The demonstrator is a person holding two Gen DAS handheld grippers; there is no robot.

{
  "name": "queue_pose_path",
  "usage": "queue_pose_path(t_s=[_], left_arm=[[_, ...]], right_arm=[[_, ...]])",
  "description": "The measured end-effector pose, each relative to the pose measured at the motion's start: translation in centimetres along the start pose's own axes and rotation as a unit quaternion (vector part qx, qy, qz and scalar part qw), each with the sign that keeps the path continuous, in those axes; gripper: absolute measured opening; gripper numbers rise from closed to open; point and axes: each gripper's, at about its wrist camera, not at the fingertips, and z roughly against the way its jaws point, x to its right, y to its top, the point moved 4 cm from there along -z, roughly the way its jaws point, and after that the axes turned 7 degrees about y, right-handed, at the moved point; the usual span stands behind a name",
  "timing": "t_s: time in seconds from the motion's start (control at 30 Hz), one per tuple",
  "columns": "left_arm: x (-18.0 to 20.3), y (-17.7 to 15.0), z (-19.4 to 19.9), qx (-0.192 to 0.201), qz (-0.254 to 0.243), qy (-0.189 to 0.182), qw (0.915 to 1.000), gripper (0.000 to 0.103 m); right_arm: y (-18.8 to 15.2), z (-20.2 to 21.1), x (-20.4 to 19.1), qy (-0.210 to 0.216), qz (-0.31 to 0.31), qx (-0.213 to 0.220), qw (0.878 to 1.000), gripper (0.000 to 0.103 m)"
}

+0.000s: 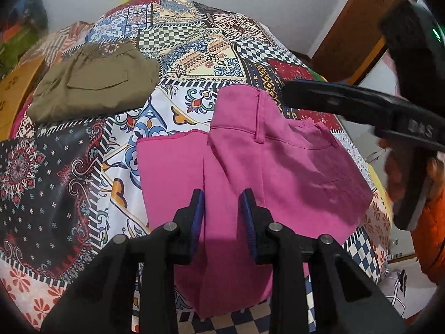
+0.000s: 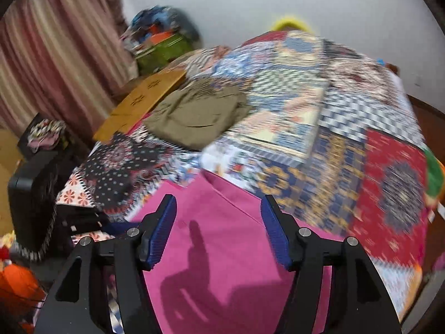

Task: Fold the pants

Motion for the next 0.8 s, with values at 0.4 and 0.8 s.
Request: queue_pose_path(t_s=[0.4,0.8], left_arm=[[-1.7,-0.9,0.6,0.018,0.027,-0.015,0.9994,0.009],[-5.5,-3.6,0.0,-0.015,0.082,0.025,0.9962,0.001]], right_arm=[[-0.2,-3.8,-1.8,-0.016,0.078,-0.034,0.996,0.013],[0.9,-3.3,0.8,-0.042,0.017,-0.036,0.998,0.037]])
